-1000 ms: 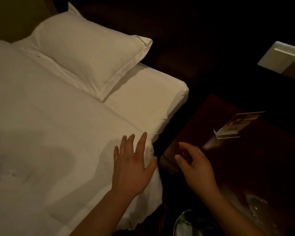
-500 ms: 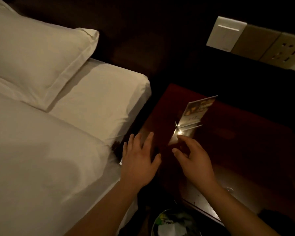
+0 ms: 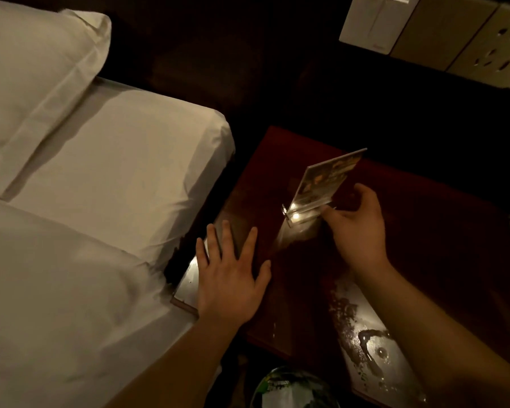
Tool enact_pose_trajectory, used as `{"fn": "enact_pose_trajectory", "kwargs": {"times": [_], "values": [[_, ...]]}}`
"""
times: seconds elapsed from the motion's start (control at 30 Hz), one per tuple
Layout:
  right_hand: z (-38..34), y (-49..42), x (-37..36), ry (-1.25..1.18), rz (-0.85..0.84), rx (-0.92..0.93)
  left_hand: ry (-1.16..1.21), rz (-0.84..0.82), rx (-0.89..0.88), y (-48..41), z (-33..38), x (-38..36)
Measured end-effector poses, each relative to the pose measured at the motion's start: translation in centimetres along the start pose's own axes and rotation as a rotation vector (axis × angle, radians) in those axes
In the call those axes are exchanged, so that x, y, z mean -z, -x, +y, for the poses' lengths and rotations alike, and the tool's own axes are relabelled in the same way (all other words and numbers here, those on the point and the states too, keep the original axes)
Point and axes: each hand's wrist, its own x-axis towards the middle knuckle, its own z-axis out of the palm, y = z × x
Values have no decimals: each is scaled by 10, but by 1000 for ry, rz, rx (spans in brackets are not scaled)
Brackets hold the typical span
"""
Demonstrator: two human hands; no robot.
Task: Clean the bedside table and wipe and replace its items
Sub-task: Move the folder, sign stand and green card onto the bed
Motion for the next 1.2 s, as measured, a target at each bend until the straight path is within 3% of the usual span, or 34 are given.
{"fn": "enact_pose_trajectory", "kwargs": {"times": [0.17,0.43,0.7,0.77,0.93,1.2], "values": [[-6,-31,-3,-165,-77,-33,0,15,-1,-3,3,0],[4,-32,-11,-232,-158,6,11,17,10,-7,1,-3],[0,-6,-3,-153,-173,68,55,-10,6,-11,-2,-5],[-5,6,0,-152,-187,79,211,-20,25,-12,-5,-1],[-29,43,5,-141,-258,116,1083,-132,208,-8,-25,44],[-87,110,-34,-175,-542,146,1298,27,288,63,-77,124]]}}
